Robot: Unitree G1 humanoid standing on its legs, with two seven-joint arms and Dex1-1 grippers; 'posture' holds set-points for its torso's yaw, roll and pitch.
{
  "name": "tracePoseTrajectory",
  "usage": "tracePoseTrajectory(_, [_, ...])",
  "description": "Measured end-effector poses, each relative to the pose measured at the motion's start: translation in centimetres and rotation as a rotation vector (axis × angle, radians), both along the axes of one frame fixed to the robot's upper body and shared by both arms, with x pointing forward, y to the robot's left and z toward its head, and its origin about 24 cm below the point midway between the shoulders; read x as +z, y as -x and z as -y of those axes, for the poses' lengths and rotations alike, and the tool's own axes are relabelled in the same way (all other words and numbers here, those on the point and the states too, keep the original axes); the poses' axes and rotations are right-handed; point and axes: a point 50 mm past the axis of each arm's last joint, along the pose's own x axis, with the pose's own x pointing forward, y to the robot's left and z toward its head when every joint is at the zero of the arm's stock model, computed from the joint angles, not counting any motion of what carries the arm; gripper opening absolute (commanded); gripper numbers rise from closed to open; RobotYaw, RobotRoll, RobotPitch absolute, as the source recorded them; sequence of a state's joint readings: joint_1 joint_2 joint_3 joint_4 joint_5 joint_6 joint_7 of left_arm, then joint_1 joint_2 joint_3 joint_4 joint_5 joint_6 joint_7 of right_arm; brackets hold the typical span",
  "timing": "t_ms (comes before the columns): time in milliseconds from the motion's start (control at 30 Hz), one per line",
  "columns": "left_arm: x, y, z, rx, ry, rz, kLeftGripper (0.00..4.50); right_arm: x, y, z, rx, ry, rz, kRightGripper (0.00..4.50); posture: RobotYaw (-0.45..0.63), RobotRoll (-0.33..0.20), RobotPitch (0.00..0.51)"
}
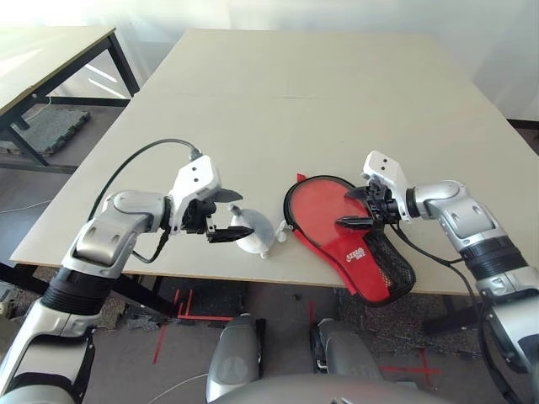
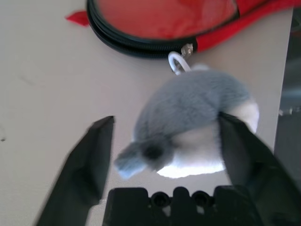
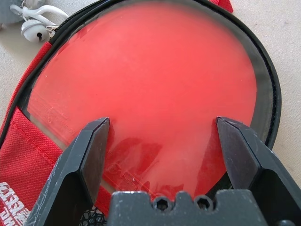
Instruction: Store the ping-pong paddle in its case and zip it.
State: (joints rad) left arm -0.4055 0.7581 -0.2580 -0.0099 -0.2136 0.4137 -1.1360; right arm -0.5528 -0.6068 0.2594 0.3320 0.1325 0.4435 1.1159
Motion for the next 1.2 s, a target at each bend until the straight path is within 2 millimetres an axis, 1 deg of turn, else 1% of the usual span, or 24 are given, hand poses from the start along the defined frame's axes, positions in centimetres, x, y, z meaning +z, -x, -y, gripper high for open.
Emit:
tracePoseTrajectory(133, [0.2, -1.3, 0.1, 0.008, -0.037, 0.032, 1.56, 0.1, 0.1, 0.0, 0.003, 0.003, 0.005, 4.50, 0.14, 0.000, 0.061])
tracePoseTrajectory(267, [0.3, -2.6, 0.7, 0.010, -0.040, 0.064, 0.05, 0.0, 0.2, 0.1, 0.001, 0.009, 0.005, 4.50, 0.14, 0.000, 0.064])
tracePoseTrajectory(467, [0.6, -4.3, 1.0, 0.022, -0.056, 0.088, 0.05, 0.0, 0.3, 0.2, 0.009, 0.028, 0.026, 4.50, 0.13, 0.000, 0.067])
tracePoseTrajectory(633, [2.1, -6.4, 1.4, 0.023, -0.069, 0.155, 0.05, 0.0, 0.4, 0.1, 0.013, 0.035, 0.039, 4.50, 0.12, 0.000, 0.062])
tracePoseTrajectory(733, [2.7, -7.5, 1.7, 0.018, -0.084, 0.188, 0.05, 0.0, 0.5, 0.1, 0.017, 0.037, 0.043, 4.50, 0.12, 0.000, 0.060])
tracePoseTrajectory(1000, [4.1, -10.8, 3.0, 0.101, -0.129, 0.324, 0.05, -0.2, 0.7, 0.0, 0.018, 0.037, 0.054, 4.50, 0.10, 0.000, 0.061])
tracePoseTrajectory(1067, [4.2, -11.2, 3.4, 0.113, -0.133, 0.352, 0.05, -0.2, 0.8, 0.0, 0.018, 0.037, 0.057, 4.50, 0.09, 0.000, 0.061])
tracePoseTrajectory(1200, [3.6, -11.8, 4.5, 0.139, -0.139, 0.379, 0.05, -0.1, 1.0, 0.0, 0.017, 0.037, 0.063, 4.50, 0.08, 0.000, 0.066])
